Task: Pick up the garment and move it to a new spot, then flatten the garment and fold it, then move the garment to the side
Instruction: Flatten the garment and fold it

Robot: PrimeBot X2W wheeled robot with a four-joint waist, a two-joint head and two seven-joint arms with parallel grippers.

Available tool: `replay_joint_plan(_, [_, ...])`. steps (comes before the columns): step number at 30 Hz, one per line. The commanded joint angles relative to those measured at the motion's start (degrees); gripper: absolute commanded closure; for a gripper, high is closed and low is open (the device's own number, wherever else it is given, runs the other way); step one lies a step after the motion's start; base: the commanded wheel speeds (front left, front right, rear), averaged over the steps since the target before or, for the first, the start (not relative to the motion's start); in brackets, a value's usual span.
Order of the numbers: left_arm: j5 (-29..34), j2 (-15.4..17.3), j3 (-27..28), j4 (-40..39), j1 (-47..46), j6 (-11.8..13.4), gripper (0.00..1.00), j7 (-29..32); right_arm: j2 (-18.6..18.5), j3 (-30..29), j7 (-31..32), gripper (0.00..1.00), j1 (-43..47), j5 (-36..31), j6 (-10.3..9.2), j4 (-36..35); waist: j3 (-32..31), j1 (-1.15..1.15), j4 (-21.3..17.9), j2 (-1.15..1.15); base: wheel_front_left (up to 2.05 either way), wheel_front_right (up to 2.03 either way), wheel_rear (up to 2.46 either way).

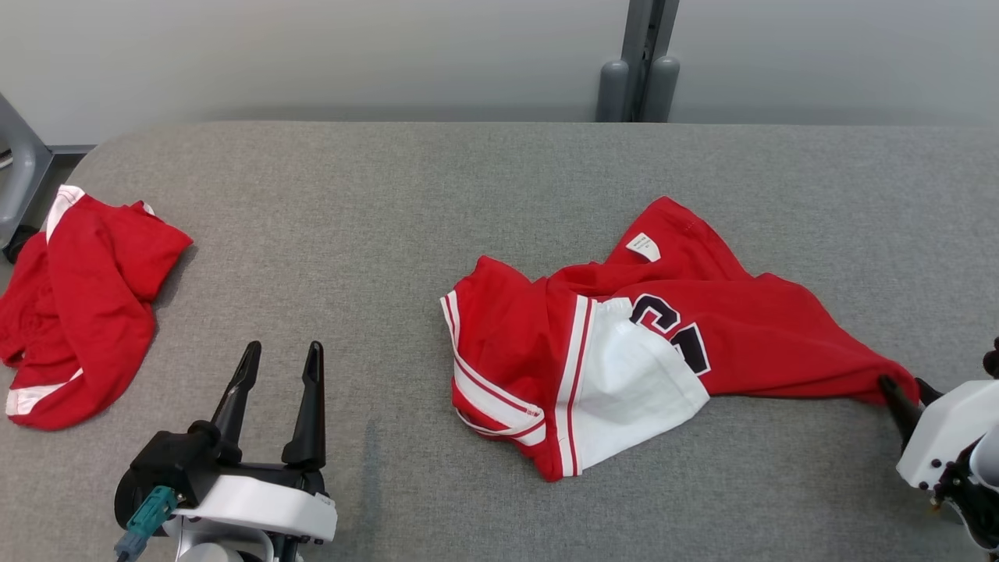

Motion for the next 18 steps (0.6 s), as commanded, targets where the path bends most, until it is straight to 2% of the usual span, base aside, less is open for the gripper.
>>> replay_joint_plan(1, [0.42,0.20,0.19,0.23,-0.96,-0.30,0.00,-0.03,0.27,0.35,-0.91,0.00,-0.76,-0.64,0.01,1.06,-0.54,0.00,-0.54,0.00,0.00,0.00,0.00])
replay_joint_plan(7, [0.68,0.34,0.68,1.03,-0.07,-0.54,0.00,-0.03,0.79,0.53,-4.83,0.00,-0.98,-3.22,0.01,1.83,-2.87,0.00,-2.30,0.00,0.00,0.00,0.00])
replay_joint_plan(12, [0.79,0.40,0.85,1.35,0.79,-0.69,0.00,-0.02,2.97,1.27,-10.30,0.00,-0.26,-4.17,0.01,-4.10,-4.48,0.00,-3.70,0.00,0.00,0.00,0.00])
replay_joint_plan(18, [0.48,0.59,1.05,1.65,1.11,-0.77,0.00,-0.03,7.29,3.62,-16.16,0.00,2.28,-5.25,0.01,-11.42,-5.28,0.00,-4.70,0.00,0.00,0.00,0.00])
